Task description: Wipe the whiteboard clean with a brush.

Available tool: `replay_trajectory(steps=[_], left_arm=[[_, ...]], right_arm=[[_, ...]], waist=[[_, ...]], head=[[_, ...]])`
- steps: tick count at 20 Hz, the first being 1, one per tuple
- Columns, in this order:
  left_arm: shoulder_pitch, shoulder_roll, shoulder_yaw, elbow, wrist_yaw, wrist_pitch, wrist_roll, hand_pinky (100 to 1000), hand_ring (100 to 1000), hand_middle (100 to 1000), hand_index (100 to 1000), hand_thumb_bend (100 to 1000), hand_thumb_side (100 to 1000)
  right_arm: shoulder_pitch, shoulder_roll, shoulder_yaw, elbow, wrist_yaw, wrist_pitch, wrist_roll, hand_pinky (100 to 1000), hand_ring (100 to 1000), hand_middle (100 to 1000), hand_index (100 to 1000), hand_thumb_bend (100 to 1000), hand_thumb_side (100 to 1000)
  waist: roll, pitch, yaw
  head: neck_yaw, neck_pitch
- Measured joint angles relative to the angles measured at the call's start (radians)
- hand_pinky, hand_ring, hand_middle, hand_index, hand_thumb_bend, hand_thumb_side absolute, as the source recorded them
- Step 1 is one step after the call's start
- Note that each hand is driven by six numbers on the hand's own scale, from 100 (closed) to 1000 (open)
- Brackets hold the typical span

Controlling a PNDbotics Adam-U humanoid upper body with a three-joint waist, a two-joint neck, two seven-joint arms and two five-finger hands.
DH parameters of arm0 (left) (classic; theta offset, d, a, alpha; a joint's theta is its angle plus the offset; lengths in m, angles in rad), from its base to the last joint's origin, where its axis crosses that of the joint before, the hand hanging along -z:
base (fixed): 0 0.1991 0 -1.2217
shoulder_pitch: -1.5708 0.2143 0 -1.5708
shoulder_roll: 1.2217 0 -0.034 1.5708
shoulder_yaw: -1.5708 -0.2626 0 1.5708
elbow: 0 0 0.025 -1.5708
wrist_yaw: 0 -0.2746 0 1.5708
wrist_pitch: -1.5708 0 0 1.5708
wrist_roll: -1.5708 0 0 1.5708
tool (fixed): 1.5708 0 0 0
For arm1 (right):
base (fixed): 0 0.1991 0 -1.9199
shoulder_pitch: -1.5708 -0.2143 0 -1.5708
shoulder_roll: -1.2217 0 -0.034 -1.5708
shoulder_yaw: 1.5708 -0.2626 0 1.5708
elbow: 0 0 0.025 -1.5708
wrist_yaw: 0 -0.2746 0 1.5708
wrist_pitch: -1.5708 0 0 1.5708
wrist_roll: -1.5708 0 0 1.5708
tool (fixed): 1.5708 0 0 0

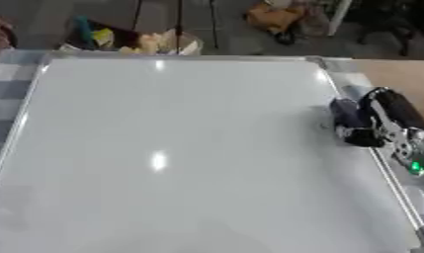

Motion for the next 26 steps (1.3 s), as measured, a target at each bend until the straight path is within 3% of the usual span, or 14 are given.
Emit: replay_trajectory(steps=[6, 13, 26], left_arm=[[-0.003, 0.000, 0.000, 0.000, 0.001, 0.001, -0.003, 356, 710, 577, 482, 125, 958], [-0.008, 0.000, 0.000, 0.000, 0.002, 0.001, -0.003, 357, 709, 577, 483, 120, 951], [-0.008, 0.000, -0.005, 0.000, 0.009, 0.001, -0.005, 358, 710, 578, 483, 118, 947]], right_arm=[[-0.006, 0.000, 0.010, 0.012, 0.042, -0.005, 0.057, 384, 492, 257, 100, 100, 145], [-0.010, -0.002, 0.013, 0.019, 0.077, -0.022, 0.109, 428, 513, 297, 143, 100, 196], [-0.011, -0.008, 0.018, 0.006, 0.045, -0.067, 0.230, 539, 570, 352, 235, 142, 310]], waist=[[-0.003, 0.000, 0.004], [-0.007, 0.000, 0.006], [-0.007, -0.001, 0.003]], head=[[-0.001, 0.000], [-0.004, 0.000], [-0.005, 0.000]])
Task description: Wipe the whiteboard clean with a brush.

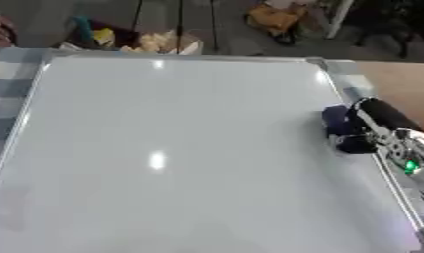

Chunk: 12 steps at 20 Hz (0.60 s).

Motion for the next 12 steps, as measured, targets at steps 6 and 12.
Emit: replay_trajectory(steps=[6, 12], left_arm=[[0.000, 0.000, 0.000, 0.000, 0.001, 0.000, -0.001, 358, 710, 579, 483, 117, 945], [0.000, 0.000, 0.000, 0.000, 0.001, 0.000, -0.002, 358, 711, 579, 482, 114, 942]], right_arm=[[0.001, -0.001, 0.000, -0.006, -0.002, -0.032, 0.022, 577, 591, 362, 265, 159, 380], [0.002, -0.001, 0.000, -0.006, 0.026, -0.039, 0.027, 573, 585, 304, 293, 118, 435]], waist=[[0.003, 0.000, -0.002], [0.004, 0.000, -0.003]], head=[[-0.003, -0.004], [-0.005, -0.008]])
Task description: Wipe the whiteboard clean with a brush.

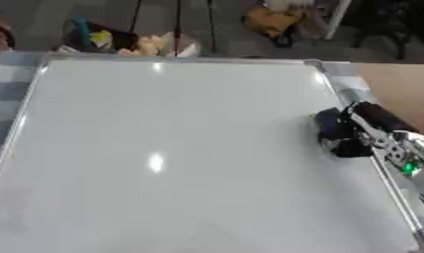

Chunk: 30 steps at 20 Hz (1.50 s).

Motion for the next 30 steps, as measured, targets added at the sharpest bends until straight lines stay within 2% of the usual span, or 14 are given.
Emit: replay_trajectory(steps=[5, 10, 18, 30], left_arm=[[0.000, 0.000, 0.000, 0.000, 0.000, 0.001, -0.001, 358, 711, 580, 482, 114, 943], [0.000, 0.000, 0.000, 0.000, 0.000, 0.001, -0.002, 358, 711, 581, 482, 114, 943], [0.000, 0.000, 0.000, 0.000, 0.000, 0.003, -0.003, 359, 711, 581, 482, 115, 943], [0.000, 0.000, 0.000, 0.000, 0.000, 0.005, -0.004, 360, 711, 582, 483, 115, 942]], right_arm=[[0.001, 0.000, -0.002, 0.000, 0.010, 0.003, 0.003, 566, 580, 287, 316, 100, 428], [0.001, 0.000, -0.006, 0.000, 0.010, 0.009, -0.002, 545, 569, 263, 294, 100, 406], [0.000, 0.000, -0.005, 0.001, 0.010, 0.013, -0.007, 541, 567, 266, 309, 100, 430], [-0.018, 0.000, 0.010, 0.000, 0.007, 0.019, 0.040, 525, 555, 242, 321, 100, 425]], waist=[[0.000, 0.000, -0.001], [0.001, 0.000, -0.001], [0.000, 0.000, 0.000], [-0.010, -0.001, 0.008]], head=[[0.000, 0.000], [-0.002, -0.001], [-0.008, -0.001], [-0.012, -0.001]])
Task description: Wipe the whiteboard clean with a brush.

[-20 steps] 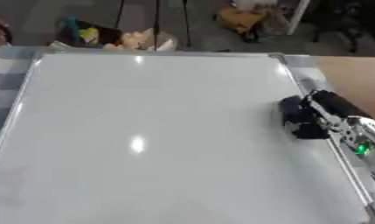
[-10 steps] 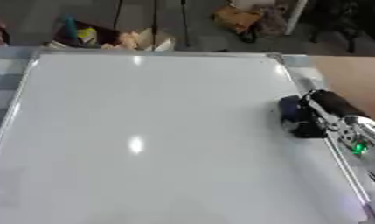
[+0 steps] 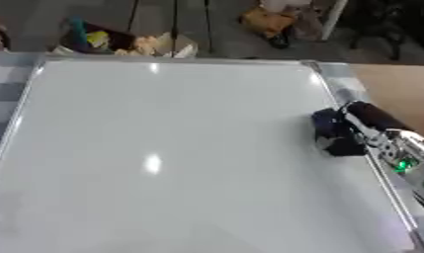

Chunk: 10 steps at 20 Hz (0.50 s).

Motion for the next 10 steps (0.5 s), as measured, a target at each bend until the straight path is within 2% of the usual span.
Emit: replay_trajectory(steps=[10], left_arm=[[-0.003, 0.000, 0.000, 0.000, 0.002, 0.003, -0.001, 362, 710, 582, 485, 116, 941]], right_arm=[[-0.011, 0.000, 0.023, -0.013, 0.004, -0.006, 0.046, 515, 548, 235, 348, 100, 386]], waist=[[-0.007, -0.004, 0.007]], head=[[-0.004, 0.000]])
